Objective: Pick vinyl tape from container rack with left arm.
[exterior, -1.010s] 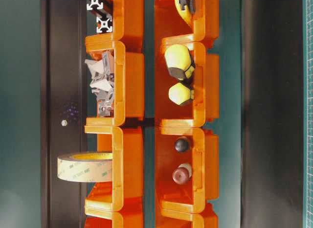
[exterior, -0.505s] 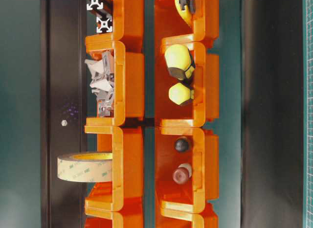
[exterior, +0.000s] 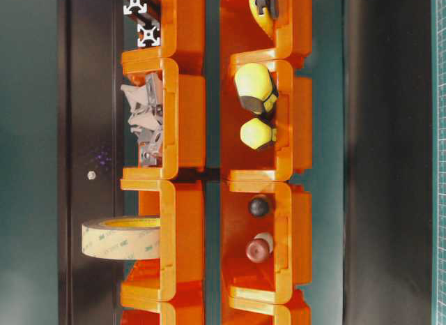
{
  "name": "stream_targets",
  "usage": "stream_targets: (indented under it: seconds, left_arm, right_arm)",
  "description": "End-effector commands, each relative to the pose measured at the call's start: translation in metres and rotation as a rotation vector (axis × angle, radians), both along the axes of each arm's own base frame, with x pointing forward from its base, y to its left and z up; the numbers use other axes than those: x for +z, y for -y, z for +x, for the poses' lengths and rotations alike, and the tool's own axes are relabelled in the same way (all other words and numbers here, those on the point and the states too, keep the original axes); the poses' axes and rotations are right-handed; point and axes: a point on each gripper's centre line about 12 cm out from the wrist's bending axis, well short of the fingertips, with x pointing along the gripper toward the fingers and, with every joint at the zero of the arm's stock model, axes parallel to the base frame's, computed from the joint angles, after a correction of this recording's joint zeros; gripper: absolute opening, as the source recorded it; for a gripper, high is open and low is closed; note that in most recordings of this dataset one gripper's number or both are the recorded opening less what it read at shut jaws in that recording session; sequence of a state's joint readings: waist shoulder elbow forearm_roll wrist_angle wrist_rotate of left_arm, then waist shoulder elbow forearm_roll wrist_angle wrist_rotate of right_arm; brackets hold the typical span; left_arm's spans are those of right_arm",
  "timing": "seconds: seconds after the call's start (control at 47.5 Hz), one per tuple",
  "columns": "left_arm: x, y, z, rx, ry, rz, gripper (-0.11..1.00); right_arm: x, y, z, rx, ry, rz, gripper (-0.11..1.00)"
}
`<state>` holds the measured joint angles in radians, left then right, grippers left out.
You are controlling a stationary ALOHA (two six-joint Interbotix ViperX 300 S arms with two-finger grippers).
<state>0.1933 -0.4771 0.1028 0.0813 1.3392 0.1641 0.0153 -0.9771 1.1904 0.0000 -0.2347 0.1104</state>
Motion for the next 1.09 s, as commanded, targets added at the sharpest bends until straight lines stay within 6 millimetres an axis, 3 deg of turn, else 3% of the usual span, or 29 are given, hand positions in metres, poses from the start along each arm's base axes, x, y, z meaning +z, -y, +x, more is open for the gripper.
stream_targets:
  seconds: [0.0, 0.126, 0.21, 0.631, 1.073]
  left_arm:
    - [0.005, -0.002, 0.000, 0.004, 0.008, 0.007, 0.38]
    - [-0.006, -0.009, 0.000, 0.032, -0.032, -0.003, 0.76]
    - [-0.014, -0.014, 0.003, 0.063, -0.052, -0.017, 0.88]
    - [-0.041, -0.022, 0.013, 0.085, -0.132, -0.040, 0.85]
    - [-0.045, -0.025, 0.016, 0.093, -0.143, -0.042, 0.82]
  right_arm:
    - [0.016, -0.001, 0.002, 0.002, 0.040, 0.004, 0.00]
    - [0.017, -0.001, 0.001, 0.002, 0.047, 0.004, 0.00]
    - [0.016, -0.001, 0.000, 0.002, 0.044, 0.004, 0.00]
    - [0.014, -0.001, 0.000, 0.002, 0.035, 0.005, 0.00]
    - [0.014, -0.001, 0.000, 0.004, 0.034, 0.005, 0.00]
